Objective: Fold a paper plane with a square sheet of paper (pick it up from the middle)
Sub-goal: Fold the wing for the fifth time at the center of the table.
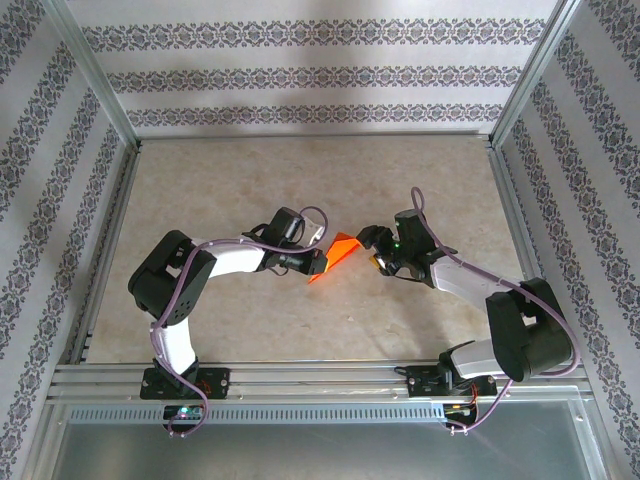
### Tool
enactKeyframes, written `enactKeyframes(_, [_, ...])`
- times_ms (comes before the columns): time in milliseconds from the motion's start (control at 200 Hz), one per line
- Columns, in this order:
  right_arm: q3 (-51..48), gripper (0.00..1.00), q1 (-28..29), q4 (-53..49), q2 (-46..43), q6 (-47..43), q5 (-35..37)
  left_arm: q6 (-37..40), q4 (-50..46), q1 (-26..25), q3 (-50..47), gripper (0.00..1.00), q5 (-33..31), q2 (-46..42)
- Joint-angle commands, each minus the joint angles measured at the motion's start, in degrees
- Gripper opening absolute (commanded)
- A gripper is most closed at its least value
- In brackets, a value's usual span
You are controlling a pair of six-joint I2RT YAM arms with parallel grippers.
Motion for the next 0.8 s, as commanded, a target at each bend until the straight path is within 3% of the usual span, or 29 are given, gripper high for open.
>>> enactKeyframes(0, [-0.57,0.67,-0.45,1.92,-0.3,-3.51,-1.2,-6.65,0.16,0.65,1.21,0.0,1.82,1.1])
enactKeyframes(395, [-0.03,0.61,0.2,5.6,3.75,-9.96,-5.35,-19.46,3.18,1.47,1.01,0.0,3.33,3.29])
enactKeyframes(794, [2.58,0.55,2.66,8.8,9.53,-14.35,-8.87,-24.64,6.37,2.58,-0.56,0.0,3.98,3.93])
